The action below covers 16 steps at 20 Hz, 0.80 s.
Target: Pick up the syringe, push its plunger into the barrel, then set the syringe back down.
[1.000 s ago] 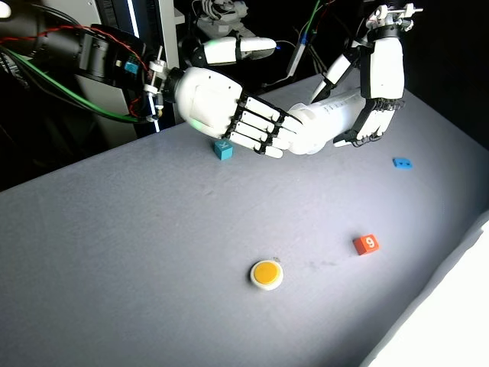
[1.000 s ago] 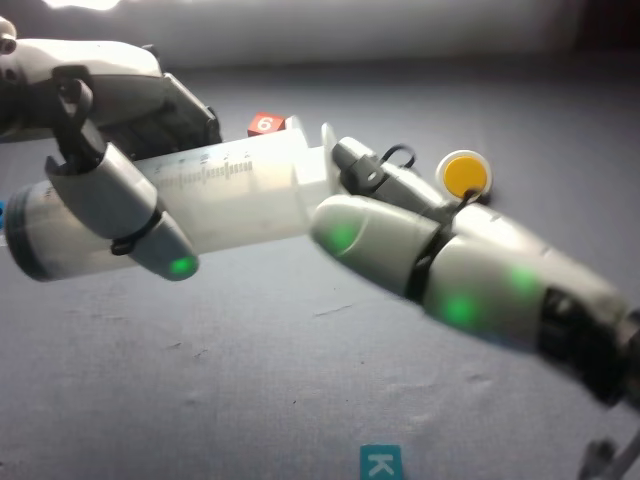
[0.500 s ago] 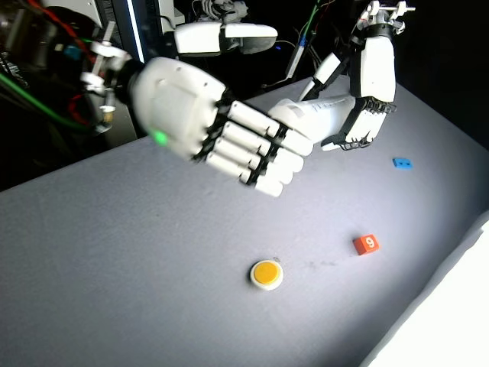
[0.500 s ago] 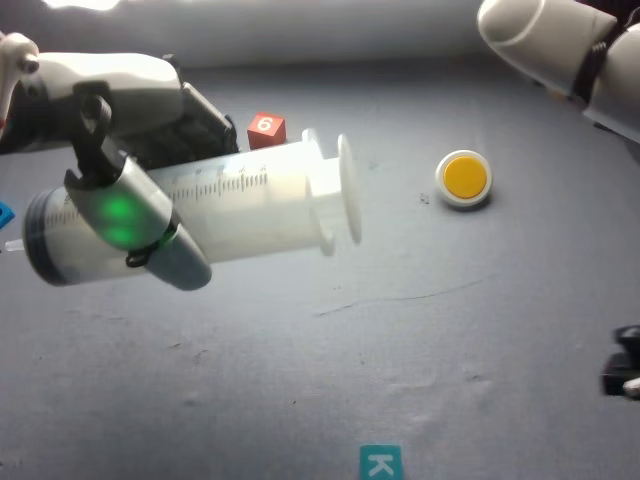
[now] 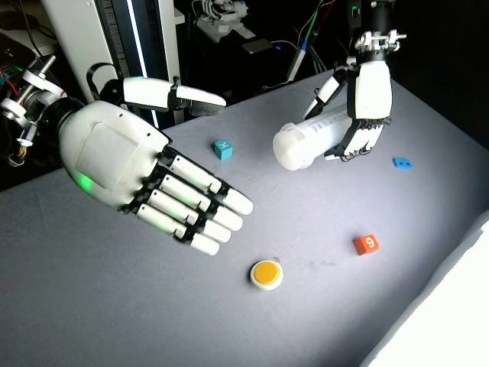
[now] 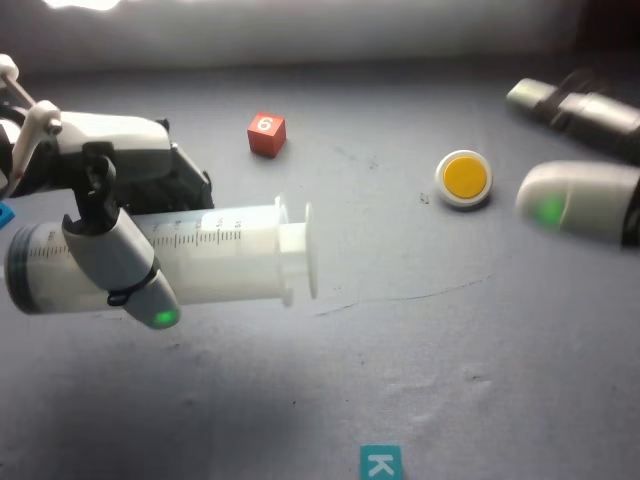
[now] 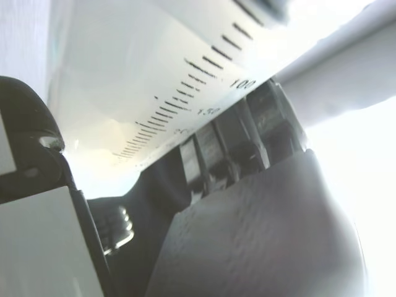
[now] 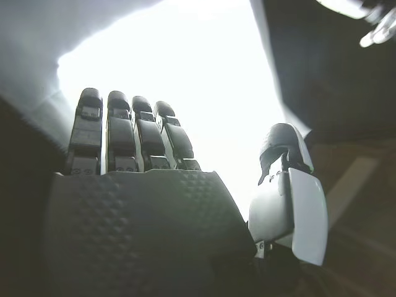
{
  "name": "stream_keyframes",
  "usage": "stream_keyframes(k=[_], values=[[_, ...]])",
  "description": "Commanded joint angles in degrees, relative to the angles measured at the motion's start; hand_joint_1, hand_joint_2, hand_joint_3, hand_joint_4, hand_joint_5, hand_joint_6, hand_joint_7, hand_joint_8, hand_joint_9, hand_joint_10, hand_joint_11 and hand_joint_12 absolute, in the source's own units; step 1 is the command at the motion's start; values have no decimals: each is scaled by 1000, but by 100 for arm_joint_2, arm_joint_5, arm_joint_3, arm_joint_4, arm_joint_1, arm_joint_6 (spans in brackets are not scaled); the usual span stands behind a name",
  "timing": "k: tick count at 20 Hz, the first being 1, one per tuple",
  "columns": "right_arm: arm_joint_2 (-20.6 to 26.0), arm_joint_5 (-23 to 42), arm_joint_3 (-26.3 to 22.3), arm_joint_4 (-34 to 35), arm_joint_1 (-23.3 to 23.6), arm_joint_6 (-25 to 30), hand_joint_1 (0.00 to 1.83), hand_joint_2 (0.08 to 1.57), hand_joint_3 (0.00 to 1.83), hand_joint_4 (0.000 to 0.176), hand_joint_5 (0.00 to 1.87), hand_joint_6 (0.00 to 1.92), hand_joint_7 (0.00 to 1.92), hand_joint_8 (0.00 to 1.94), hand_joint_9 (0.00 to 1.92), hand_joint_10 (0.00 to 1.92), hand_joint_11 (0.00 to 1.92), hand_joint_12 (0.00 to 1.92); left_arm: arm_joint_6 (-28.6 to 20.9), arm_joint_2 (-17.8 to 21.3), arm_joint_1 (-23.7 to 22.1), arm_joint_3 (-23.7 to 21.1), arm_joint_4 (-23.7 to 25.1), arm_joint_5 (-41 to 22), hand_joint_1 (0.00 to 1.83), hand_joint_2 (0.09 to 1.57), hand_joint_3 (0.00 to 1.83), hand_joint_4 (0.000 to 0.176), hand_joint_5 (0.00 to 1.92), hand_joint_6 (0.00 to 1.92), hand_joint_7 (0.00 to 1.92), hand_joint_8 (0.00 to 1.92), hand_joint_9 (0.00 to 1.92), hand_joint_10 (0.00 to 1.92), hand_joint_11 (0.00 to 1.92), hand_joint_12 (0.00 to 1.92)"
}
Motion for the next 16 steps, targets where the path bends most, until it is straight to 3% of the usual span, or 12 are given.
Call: stream_keyframes(k=[1, 9, 16], values=[[-7, 819, 39, -91, 40, 41, 0, 1069, 0, 0, 10, 3, 0, 0, 0, 0, 0, 0, -21, -29, 6, 57, 128, -395, 1371, 1142, 0, 0, 843, 1040, 1002, 1036, 817, 1360, 506, 1419], [-190, 919, 42, -102, 47, -160, 0, 1064, 0, 0, 6, 2, 0, 0, 0, 0, 0, 0, -21, -417, 575, 426, 206, -500, 1366, 1156, 2, 0, 815, 1062, 983, 1103, 779, 1397, 481, 1456], [-214, 950, 43, -103, 41, -174, 0, 1062, 0, 0, 19, 7, 0, 0, 0, 0, 0, 0, -22, -727, 747, 689, 50, -536, 1369, 1148, 0, 0, 833, 1035, 996, 1080, 791, 1377, 480, 1456]])
